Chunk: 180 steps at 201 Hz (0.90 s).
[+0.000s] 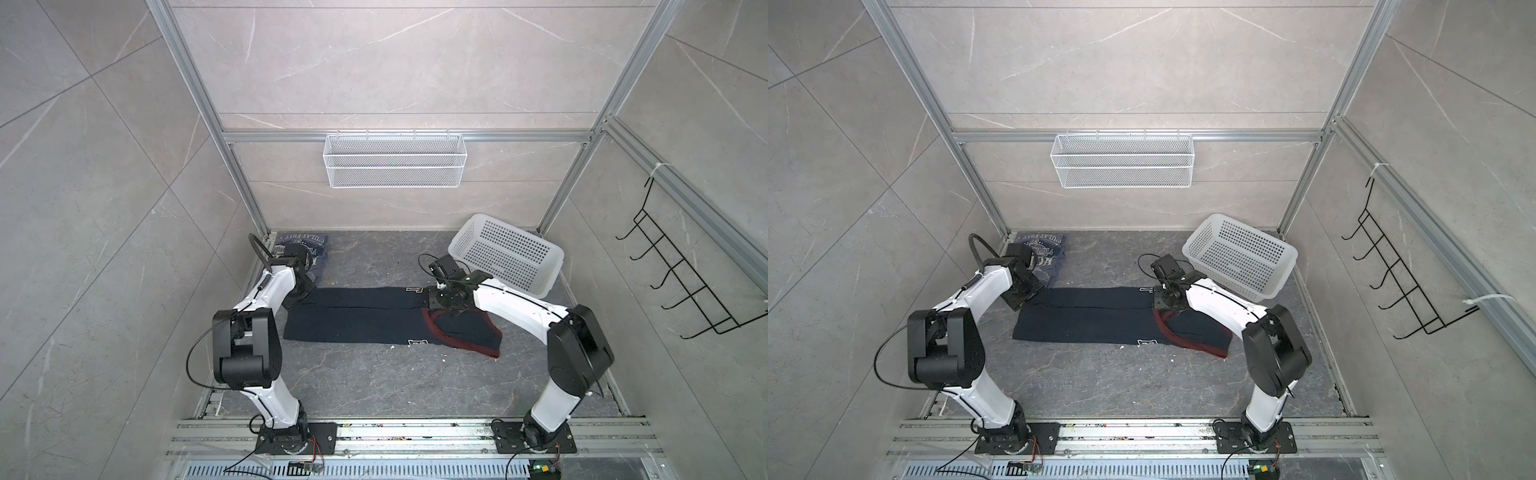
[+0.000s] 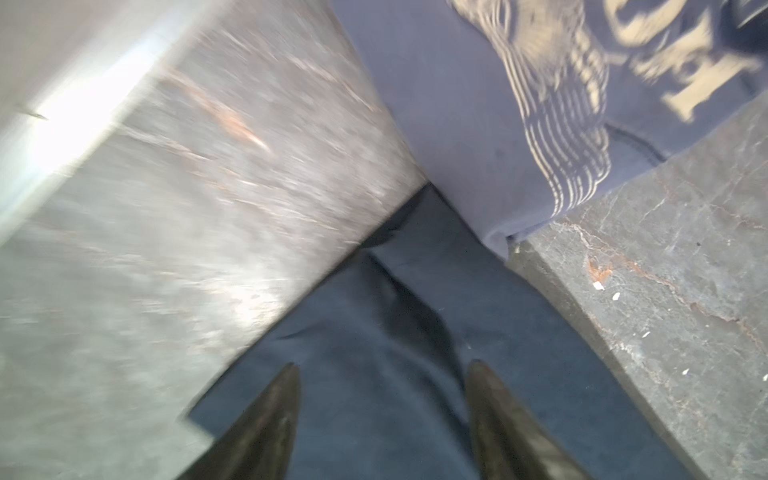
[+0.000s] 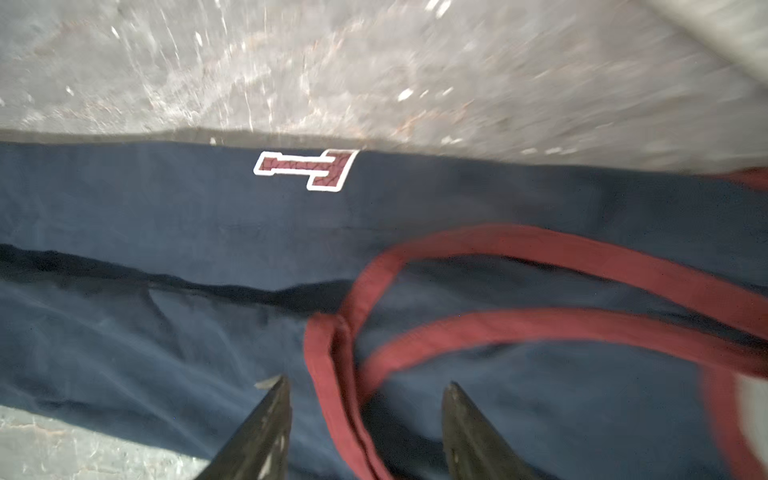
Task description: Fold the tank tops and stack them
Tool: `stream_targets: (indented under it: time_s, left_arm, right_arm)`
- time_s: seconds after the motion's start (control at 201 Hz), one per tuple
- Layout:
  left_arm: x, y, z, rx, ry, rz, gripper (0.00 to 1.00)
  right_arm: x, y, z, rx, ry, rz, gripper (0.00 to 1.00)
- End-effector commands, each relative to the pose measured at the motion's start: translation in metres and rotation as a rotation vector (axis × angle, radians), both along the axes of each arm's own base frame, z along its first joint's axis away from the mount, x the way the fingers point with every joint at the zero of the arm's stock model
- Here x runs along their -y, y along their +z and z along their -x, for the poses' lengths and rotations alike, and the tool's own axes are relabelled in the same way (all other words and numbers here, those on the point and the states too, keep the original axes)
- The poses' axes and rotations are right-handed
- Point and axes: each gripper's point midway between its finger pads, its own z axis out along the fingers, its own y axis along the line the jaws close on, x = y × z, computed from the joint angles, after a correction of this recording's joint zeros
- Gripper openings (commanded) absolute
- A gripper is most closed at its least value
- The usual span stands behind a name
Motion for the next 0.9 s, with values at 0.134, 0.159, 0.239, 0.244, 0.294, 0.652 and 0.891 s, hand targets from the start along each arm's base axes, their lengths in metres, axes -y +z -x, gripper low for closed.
stream_targets:
  time_s: [0.134,0.159,0.239,0.244,0.294,0.652,0.891]
  left_arm:
    - [0.062,0.048,0.028,0.124,-0.231,-0.015,0.72]
    - [0.078,0.043,0.029,0.118,-0.273,0.003,0.72]
    - [0.123,0.022,0.031,0.098,-0.400,0.055,0.73]
    - [0.125,0.021,0.031,0.099,-0.406,0.057,0.73]
    - [0.147,0.008,0.032,0.085,-0.463,0.079,0.73]
    - [0.192,-0.055,0.028,-0.010,-0.573,0.122,0.72]
    - [0.188,-0.070,0.033,-0.033,-0.568,0.114,0.72]
  right_arm:
    - [0.080,0.002,0.067,-0.062,-0.178,0.073,0.59]
    - [0.087,-0.002,0.075,-0.081,-0.207,0.061,0.59]
    - [0.103,-0.014,0.097,-0.145,-0.295,-0.005,0.58]
    - [0.104,-0.014,0.098,-0.149,-0.299,-0.009,0.57]
    - [0.114,-0.023,0.111,-0.190,-0.355,-0.035,0.56]
    - [0.162,-0.065,0.140,-0.282,-0.598,-0.128,0.54]
    - [0.154,-0.090,0.134,-0.323,-0.620,-0.217,0.44]
